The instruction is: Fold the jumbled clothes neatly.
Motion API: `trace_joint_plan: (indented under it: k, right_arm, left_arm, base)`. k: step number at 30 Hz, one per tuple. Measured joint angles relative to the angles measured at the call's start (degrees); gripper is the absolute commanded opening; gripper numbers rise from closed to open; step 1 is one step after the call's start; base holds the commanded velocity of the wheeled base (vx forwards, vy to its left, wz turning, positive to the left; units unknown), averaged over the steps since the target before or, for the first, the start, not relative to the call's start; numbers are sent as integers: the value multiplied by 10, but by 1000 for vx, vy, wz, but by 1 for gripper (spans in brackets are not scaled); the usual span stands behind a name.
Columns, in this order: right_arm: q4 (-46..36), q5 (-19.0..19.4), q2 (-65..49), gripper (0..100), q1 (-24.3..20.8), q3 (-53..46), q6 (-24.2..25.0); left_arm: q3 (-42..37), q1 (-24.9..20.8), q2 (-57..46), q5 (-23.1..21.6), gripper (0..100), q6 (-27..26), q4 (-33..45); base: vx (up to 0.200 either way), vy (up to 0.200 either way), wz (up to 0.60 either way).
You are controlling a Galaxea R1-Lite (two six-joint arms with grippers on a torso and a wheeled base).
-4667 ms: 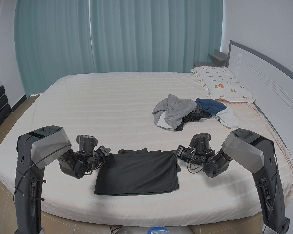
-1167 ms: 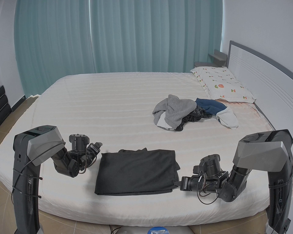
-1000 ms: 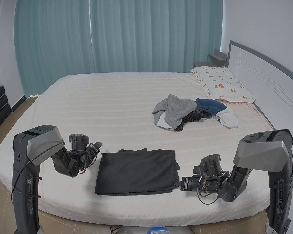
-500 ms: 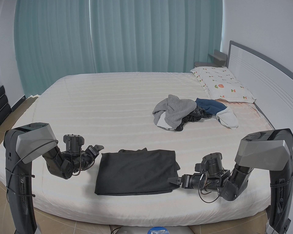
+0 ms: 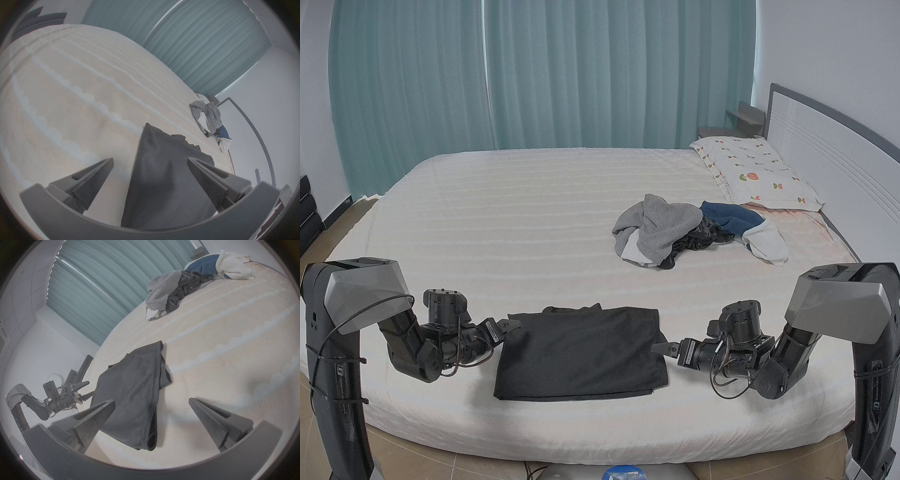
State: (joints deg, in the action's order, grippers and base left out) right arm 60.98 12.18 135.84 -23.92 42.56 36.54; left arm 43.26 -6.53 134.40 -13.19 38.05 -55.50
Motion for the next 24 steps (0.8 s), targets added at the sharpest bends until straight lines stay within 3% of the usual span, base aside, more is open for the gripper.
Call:
trace_joint_plan:
  k: [22, 23, 24]
  right_arm:
    - [0, 1, 9, 100, -3, 6, 0]
    - [0, 1, 9, 100, -3, 6, 0]
    - [0, 1, 9, 100, -3, 6, 0]
  left_arm:
    - [-7, -36, 27, 9, 100, -19, -23]
    - [-7, -37, 28, 9, 0, -19, -23]
    - [-6, -37, 28, 9, 0, -18, -23]
  base:
    - [0, 0, 0]
    - [0, 0, 0]
    - [0, 0, 0]
